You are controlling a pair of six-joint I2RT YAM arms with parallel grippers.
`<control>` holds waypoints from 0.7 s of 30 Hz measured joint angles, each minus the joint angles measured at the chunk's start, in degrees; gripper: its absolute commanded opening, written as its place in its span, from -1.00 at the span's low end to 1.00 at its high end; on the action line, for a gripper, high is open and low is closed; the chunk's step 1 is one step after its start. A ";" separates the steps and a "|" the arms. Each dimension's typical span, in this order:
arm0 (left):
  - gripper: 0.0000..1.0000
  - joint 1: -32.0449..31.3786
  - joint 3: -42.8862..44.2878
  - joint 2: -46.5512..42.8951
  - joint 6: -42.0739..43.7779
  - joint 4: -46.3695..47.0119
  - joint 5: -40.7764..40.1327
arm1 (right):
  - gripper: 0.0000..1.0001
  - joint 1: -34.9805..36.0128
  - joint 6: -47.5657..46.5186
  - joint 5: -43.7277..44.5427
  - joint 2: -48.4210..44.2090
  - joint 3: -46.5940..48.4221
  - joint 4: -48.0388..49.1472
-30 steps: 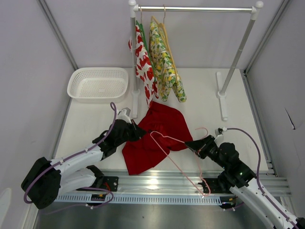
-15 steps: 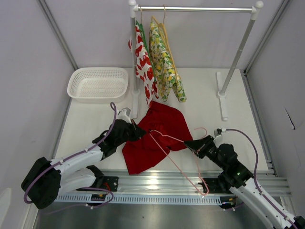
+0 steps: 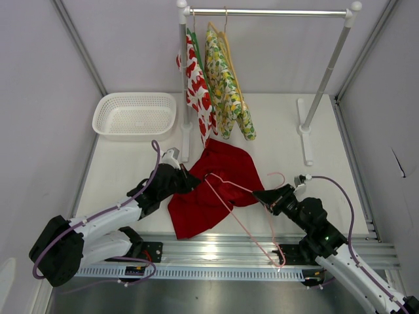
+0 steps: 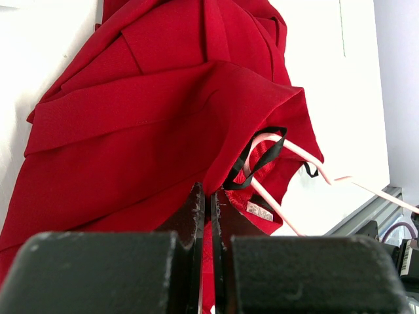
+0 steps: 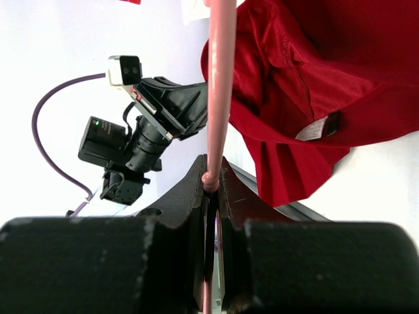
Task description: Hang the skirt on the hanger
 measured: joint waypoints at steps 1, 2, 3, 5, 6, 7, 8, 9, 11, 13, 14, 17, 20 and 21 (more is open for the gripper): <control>-1.00 0.00 0.00 0.00 0.00 0.00 0.00 | -1.00 0.00 0.00 -0.02 0.00 -0.09 0.28; -1.00 0.00 0.00 0.00 0.00 -0.02 0.00 | -1.00 0.00 0.00 -0.02 0.00 -0.13 0.52; -1.00 0.00 0.00 0.00 0.00 -0.02 0.00 | -1.00 0.00 0.00 -0.02 0.00 -0.20 0.70; -1.00 0.00 0.00 0.00 0.02 -0.02 0.00 | -1.00 0.00 -0.04 -0.04 0.00 -0.26 0.87; -1.00 0.00 0.00 0.00 0.02 -0.02 0.00 | -1.00 0.00 -0.07 -0.04 0.02 -0.26 1.03; -1.00 0.00 0.00 0.00 0.02 -0.02 0.00 | -1.00 0.00 -0.13 -0.04 0.07 -0.33 1.36; -1.00 0.00 0.00 0.00 0.02 -0.04 0.00 | -1.00 0.00 -0.17 -0.07 0.13 -0.39 1.86; -1.00 0.00 0.00 0.00 0.02 -0.04 0.00 | -1.00 0.00 -0.20 -0.07 0.31 -0.55 2.51; -1.00 0.00 0.00 0.00 0.04 -0.07 0.00 | -1.00 0.00 -0.24 -0.09 0.81 -0.83 3.54; -1.00 0.00 0.00 0.00 0.09 -0.26 0.00 | -1.00 0.02 -0.39 -0.11 1.51 -1.18 4.20; -1.00 0.00 0.00 0.00 0.15 -0.44 0.00 | -1.00 0.02 -0.48 -0.11 1.79 -1.25 4.28; -1.00 0.00 0.00 0.02 0.26 -0.79 0.00 | -1.00 0.02 -0.72 -0.13 2.19 -1.33 4.66; -1.00 0.00 0.00 0.13 0.44 -0.94 0.00 | -1.00 0.02 -1.25 -0.22 2.19 -1.33 4.61; -1.00 0.00 0.00 0.13 0.46 -0.94 0.00 | -1.00 0.02 -1.33 -0.24 2.16 -1.33 4.57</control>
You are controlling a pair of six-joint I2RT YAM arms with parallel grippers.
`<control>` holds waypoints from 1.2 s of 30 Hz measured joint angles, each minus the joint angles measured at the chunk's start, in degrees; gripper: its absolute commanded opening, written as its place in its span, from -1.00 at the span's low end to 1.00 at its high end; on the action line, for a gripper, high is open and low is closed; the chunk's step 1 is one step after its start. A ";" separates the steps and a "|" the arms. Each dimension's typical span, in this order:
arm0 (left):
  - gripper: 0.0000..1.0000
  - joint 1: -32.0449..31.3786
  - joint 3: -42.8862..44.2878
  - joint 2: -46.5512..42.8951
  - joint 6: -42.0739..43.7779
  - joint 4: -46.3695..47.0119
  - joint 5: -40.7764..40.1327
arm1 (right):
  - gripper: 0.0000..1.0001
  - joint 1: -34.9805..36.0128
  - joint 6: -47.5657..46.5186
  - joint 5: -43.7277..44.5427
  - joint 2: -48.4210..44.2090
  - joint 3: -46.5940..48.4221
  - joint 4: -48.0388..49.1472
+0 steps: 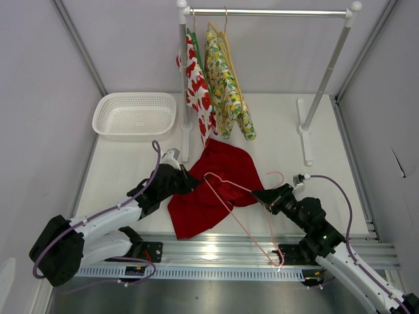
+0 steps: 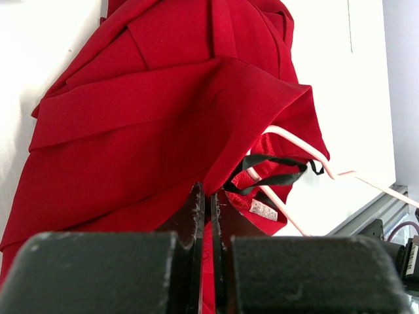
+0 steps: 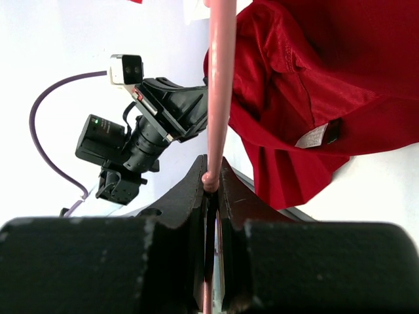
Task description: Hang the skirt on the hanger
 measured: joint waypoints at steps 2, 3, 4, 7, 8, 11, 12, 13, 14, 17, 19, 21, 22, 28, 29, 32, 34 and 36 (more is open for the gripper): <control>-1.00 0.00 0.00 0.04 0.00 -0.04 0.00 | -1.00 0.00 -0.15 -0.02 -0.04 0.00 0.02; -1.00 0.00 0.00 0.04 0.00 -0.07 0.00 | -1.00 0.00 -0.15 -0.07 -0.04 0.00 0.02; -1.00 0.00 0.00 0.04 0.00 -0.07 0.00 | -1.00 0.00 -0.15 -0.15 -0.02 0.00 0.02; -1.00 0.02 0.02 0.07 0.13 -0.13 0.46 | -1.00 0.04 -0.26 -0.24 -0.02 0.00 0.02; -1.00 0.02 0.09 0.11 0.24 -0.35 0.48 | -1.00 0.04 -0.33 -0.24 0.00 0.00 0.02; -0.95 0.02 0.55 0.37 1.25 -0.92 0.48 | -1.00 0.07 -0.37 -0.22 0.35 0.00 0.02; -0.92 0.02 0.81 0.42 1.60 -1.29 0.48 | -1.00 0.04 -0.37 -0.22 0.70 0.00 0.13; -0.86 0.02 1.03 0.42 1.90 -1.46 0.48 | -1.00 0.07 -0.37 -0.24 1.01 0.00 0.17; -0.83 0.02 1.36 0.42 2.62 -1.79 0.50 | -1.00 0.07 -0.37 -0.22 1.40 0.00 0.22; -0.70 0.02 2.19 0.48 4.13 -2.80 0.74 | -1.00 0.15 -0.37 -0.13 2.23 0.00 0.46; -0.62 0.02 2.62 0.55 4.87 -3.39 1.01 | -1.00 0.15 -0.37 -0.04 2.75 0.00 0.63; -0.54 0.02 3.08 0.55 5.99 -3.87 1.14 | -1.00 0.15 -0.37 0.00 3.41 0.00 0.87; -0.53 0.02 3.26 0.55 6.43 -4.11 1.22 | -1.00 0.15 -0.37 0.02 3.91 0.00 0.98; -0.33 0.02 4.13 0.52 9.16 -5.38 1.97 | -1.00 0.33 -0.37 0.02 5.55 0.02 1.79; -0.31 0.02 4.31 0.50 9.75 -5.86 1.97 | -1.00 0.39 -0.37 0.02 5.64 0.02 1.81; -0.24 0.02 4.96 0.20 11.39 -7.10 1.97 | -1.00 0.42 -0.37 0.04 5.88 0.02 1.92; -0.19 -0.02 5.62 -0.17 12.76 -8.26 1.90 | -1.00 0.42 -0.37 0.04 5.90 0.02 1.95; -0.15 -0.48 6.71 -0.61 14.62 -9.62 1.42 | -1.00 0.42 -0.39 0.04 5.92 0.02 2.01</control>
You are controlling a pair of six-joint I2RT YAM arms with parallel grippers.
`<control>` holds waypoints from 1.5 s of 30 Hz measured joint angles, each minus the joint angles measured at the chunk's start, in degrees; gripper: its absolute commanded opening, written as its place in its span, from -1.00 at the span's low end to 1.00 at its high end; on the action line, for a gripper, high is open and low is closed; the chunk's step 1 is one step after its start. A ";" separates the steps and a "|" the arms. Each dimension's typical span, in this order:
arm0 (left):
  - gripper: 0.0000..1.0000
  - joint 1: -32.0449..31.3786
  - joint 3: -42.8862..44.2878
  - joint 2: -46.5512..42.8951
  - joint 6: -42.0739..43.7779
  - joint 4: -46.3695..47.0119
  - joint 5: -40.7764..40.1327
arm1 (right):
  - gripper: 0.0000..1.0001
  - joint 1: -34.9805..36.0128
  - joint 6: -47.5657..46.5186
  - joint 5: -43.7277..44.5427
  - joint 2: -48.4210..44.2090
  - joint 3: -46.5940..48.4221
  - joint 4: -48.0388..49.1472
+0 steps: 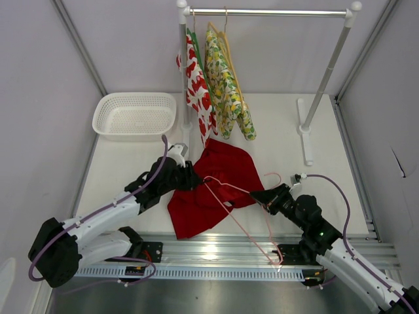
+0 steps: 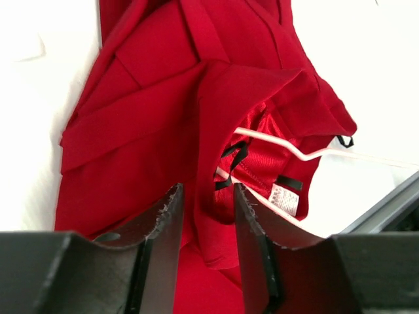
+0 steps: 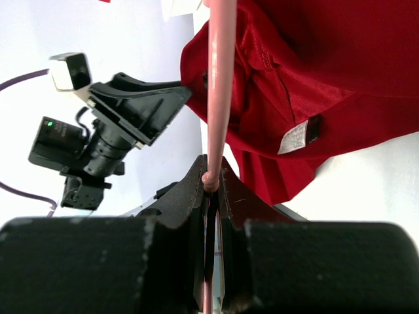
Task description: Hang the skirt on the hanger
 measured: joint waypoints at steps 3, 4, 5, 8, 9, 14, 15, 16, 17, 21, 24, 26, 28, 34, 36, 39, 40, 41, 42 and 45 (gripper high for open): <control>-0.14 -1.16 2.71 -0.33 3.10 -1.77 -1.62 | -1.00 0.00 0.00 0.02 0.11 0.00 0.11; -0.14 -1.51 3.43 -0.33 3.74 -1.99 -1.97 | -1.00 0.00 0.00 0.04 0.17 0.00 0.11; -0.14 -2.08 4.52 -0.33 4.79 -2.75 -2.58 | -1.00 0.00 0.00 0.07 0.24 0.00 0.13; -0.20 -3.69 7.10 -0.13 7.41 -4.07 -4.31 | -1.00 0.00 0.00 0.17 0.39 0.00 0.13; -0.23 -4.33 7.91 0.15 8.22 -4.48 -4.94 | -1.00 0.00 0.00 0.17 0.44 0.00 0.13; -0.35 -8.79 12.13 3.69 12.66 -7.02 -7.78 | -1.00 0.00 0.00 0.20 0.68 0.00 0.17; -0.38 -10.01 13.07 4.81 13.68 -7.80 -8.61 | -1.00 0.00 0.00 0.20 0.68 0.00 0.17; -0.39 -11.02 13.99 6.01 14.51 -8.33 -9.20 | -1.00 0.00 0.00 0.20 0.68 0.00 0.17; -0.40 -12.09 14.82 7.30 15.45 -8.87 -10.05 | -1.00 0.00 0.00 0.20 0.68 0.00 0.17; -0.41 -14.40 17.03 11.61 18.53 -11.65 -11.78 | -1.00 0.00 0.00 0.20 0.70 0.00 0.15; -0.41 -15.13 18.51 14.14 20.28 -13.92 -13.09 | -1.00 0.00 0.00 0.20 0.70 0.00 0.17; -0.39 -15.28 19.28 15.39 21.46 -15.21 -13.88 | -1.00 0.00 0.00 0.17 0.70 0.00 0.17; -0.34 -15.47 19.85 16.15 22.40 -16.17 -14.82 | -1.00 0.00 0.00 0.17 0.70 0.00 0.17; -0.35 -15.96 21.66 18.36 24.90 -18.18 -16.68 | -1.00 0.00 0.00 0.17 0.70 0.00 0.20; -0.34 -16.22 21.88 19.06 25.51 -18.32 -17.11 | -1.00 0.00 0.00 0.15 0.70 0.00 0.22; -0.34 -16.50 21.90 19.52 26.21 -18.86 -17.40 | -1.00 0.00 0.00 0.15 0.70 0.00 0.35; -0.34 -16.55 21.90 19.61 26.45 -18.93 -17.51 | -1.00 0.00 0.00 0.15 0.70 0.00 0.42; -0.34 -16.59 21.92 19.71 26.58 -18.99 -17.55 | -1.00 0.00 0.00 0.15 0.70 0.00 0.44; -0.34 -16.59 21.99 19.91 26.86 -19.08 -17.62 | -1.00 0.00 0.00 0.15 0.70 0.00 0.48; -0.34 -16.63 22.45 20.74 27.39 -19.32 -18.25 | -1.00 0.00 0.00 0.13 0.70 0.00 0.52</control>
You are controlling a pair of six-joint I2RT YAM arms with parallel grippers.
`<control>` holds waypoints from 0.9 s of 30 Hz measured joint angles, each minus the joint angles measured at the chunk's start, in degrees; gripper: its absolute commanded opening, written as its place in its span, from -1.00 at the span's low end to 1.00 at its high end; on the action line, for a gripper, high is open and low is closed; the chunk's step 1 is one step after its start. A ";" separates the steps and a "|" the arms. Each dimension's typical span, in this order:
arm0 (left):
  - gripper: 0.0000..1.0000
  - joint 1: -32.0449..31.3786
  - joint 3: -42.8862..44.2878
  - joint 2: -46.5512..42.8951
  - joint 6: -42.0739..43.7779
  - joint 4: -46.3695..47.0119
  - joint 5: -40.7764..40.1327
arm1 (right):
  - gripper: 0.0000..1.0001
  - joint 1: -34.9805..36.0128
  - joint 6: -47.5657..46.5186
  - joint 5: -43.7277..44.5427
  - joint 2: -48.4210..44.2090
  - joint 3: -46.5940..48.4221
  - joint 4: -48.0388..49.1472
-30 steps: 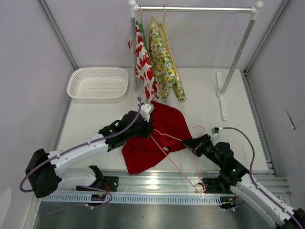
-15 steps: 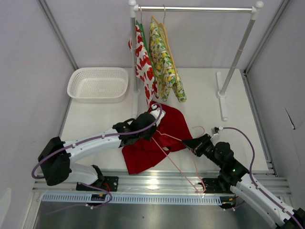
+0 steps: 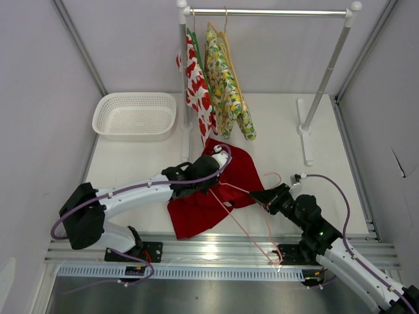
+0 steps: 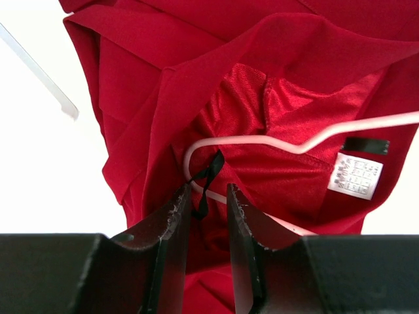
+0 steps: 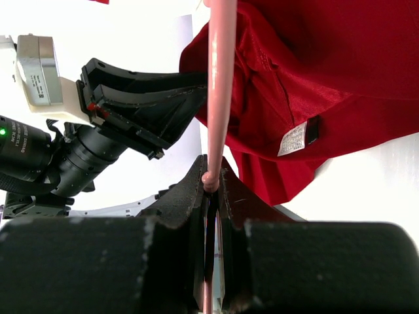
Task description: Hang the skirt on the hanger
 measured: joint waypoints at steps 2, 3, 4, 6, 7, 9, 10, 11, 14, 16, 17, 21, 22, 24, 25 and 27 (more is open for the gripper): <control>-0.34 -0.04 0.44 0.63 0.31 -0.11 -0.52 | -1.00 0.00 0.00 0.00 0.00 0.00 0.00; -0.34 -0.07 0.63 0.92 0.57 -0.17 -0.70 | -1.00 0.00 0.00 0.00 0.02 0.00 0.02; -0.34 -0.07 0.98 1.38 0.74 -0.26 -0.81 | -1.00 0.00 0.00 0.00 0.02 0.00 0.02; -0.35 -0.07 1.53 2.10 1.16 -0.35 -0.96 | -1.00 0.00 0.00 0.00 0.02 0.00 0.02; -0.35 -0.07 1.68 2.40 1.31 -0.37 -1.07 | -1.00 0.00 0.00 0.00 0.02 0.00 0.02; -0.39 -0.07 1.73 2.71 1.53 -0.50 -1.27 | -1.00 0.00 0.00 0.00 0.02 0.00 0.02; -0.42 -0.07 1.73 2.73 1.57 -0.59 -1.31 | -1.00 0.00 0.00 0.00 0.02 0.00 0.02; -0.49 -0.07 1.73 2.73 1.60 -0.68 -1.40 | -1.00 0.00 0.00 -0.02 0.02 0.00 0.02; -0.64 -0.07 1.73 2.73 1.64 -0.70 -1.88 | -1.00 0.00 0.00 -0.02 0.02 0.00 0.02; -0.73 -0.07 1.73 2.73 1.62 -0.70 -2.19 | -1.00 0.00 0.00 0.00 0.02 0.00 0.02; -0.82 -0.07 1.73 2.73 1.68 -0.72 -2.29 | -1.00 0.00 0.00 0.00 0.00 0.00 0.00; -1.00 -0.07 1.73 2.73 1.64 -0.57 -2.49 | -1.00 0.00 -0.48 0.00 0.00 0.02 -0.04; -1.00 -0.07 1.73 2.71 1.62 -0.52 -2.49 | -1.00 0.00 -0.57 0.00 0.00 0.02 -0.04; -1.00 -0.07 1.73 2.62 1.62 -0.50 -2.47 | -1.00 0.00 -0.85 0.02 -0.09 0.15 -0.26; -1.00 -0.07 1.73 2.49 1.57 -0.46 -2.49 | -1.00 0.00 -0.98 0.02 -0.13 0.31 -0.42; -1.00 -0.07 1.70 2.23 1.51 -0.20 -2.47 | -1.00 0.00 -1.18 0.07 -0.31 0.61 -0.79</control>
